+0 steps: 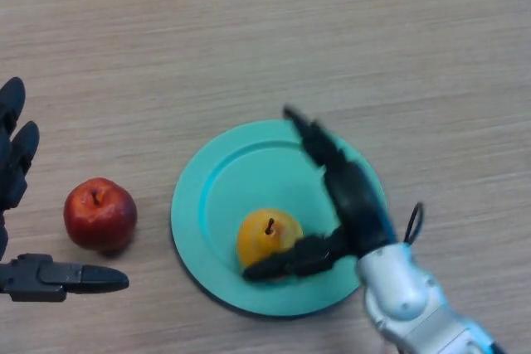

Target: Pick up the yellow pear and place it on the plate

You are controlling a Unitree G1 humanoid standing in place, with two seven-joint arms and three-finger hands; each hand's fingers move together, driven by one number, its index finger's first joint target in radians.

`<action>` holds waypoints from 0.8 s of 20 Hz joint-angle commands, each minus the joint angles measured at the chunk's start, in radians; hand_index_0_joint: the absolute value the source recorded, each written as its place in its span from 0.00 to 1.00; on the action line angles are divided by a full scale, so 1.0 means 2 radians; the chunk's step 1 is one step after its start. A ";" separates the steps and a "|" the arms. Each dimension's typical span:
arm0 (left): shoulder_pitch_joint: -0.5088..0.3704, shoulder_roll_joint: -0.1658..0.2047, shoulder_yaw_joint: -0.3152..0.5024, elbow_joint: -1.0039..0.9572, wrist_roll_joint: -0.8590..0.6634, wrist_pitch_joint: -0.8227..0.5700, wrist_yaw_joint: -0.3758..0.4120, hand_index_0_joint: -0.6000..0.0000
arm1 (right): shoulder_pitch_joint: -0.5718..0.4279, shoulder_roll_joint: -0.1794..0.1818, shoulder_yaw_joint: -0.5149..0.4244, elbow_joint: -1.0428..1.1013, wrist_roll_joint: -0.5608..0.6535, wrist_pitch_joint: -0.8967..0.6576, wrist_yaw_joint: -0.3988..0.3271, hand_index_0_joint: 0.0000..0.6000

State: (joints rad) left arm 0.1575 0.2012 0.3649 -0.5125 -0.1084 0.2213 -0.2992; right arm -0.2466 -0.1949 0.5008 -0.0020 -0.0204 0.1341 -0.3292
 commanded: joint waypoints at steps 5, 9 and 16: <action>-0.014 0.024 0.015 -0.007 0.005 -0.086 -0.004 1.00 | 0.029 0.002 -0.149 -0.158 0.038 0.010 0.099 0.00; -0.018 0.026 0.010 -0.001 -0.013 -0.083 0.003 1.00 | 0.081 0.002 -0.229 -0.241 0.091 0.066 0.171 0.00; -0.017 0.025 -0.006 0.003 0.000 -0.079 -0.006 1.00 | 0.111 -0.016 -0.293 -0.323 0.203 0.164 0.173 0.00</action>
State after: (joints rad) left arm 0.1445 0.2143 0.3163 -0.4621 -0.0988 0.1946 -0.3099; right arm -0.0020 -0.1986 -0.0375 -0.5880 0.3513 0.5462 0.0122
